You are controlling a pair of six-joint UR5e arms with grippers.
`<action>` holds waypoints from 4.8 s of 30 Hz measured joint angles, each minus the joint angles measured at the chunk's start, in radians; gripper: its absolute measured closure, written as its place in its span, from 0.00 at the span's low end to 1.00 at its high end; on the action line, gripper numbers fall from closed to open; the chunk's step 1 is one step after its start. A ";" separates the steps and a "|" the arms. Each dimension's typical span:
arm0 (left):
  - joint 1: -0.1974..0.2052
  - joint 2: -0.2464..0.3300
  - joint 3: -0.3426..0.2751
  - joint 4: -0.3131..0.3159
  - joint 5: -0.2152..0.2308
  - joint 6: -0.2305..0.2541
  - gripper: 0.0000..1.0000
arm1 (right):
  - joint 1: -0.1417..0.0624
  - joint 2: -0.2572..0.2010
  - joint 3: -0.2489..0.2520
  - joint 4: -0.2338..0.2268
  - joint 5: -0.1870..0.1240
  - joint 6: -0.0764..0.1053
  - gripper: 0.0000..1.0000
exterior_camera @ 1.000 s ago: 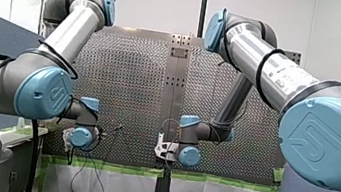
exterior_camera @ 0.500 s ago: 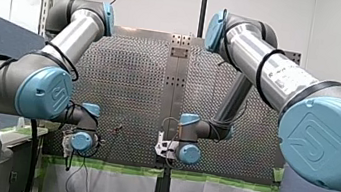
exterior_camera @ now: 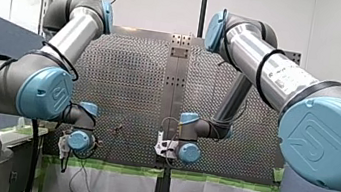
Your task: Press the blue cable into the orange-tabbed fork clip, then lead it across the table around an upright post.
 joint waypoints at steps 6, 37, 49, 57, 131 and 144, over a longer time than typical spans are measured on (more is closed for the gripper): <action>-0.002 0.056 -0.034 -0.019 0.001 0.001 1.00 | 0.002 0.000 -0.004 0.003 0.000 0.000 1.00; -0.017 0.129 -0.044 0.033 -0.023 -0.005 1.00 | -0.002 0.000 -0.009 0.006 0.000 -0.001 1.00; -0.021 0.125 -0.055 0.036 -0.038 -0.001 1.00 | -0.002 0.000 -0.009 0.010 0.000 -0.001 1.00; -0.020 0.107 -0.057 0.048 -0.037 -0.007 1.00 | -0.002 0.000 -0.009 0.008 0.001 0.000 1.00; -0.013 0.122 0.015 -0.108 -0.001 0.013 1.00 | -0.013 0.001 -0.014 0.033 0.015 -0.023 1.00; -0.018 0.128 0.015 -0.048 0.001 -0.032 1.00 | -0.016 0.001 -0.015 0.036 0.015 -0.023 1.00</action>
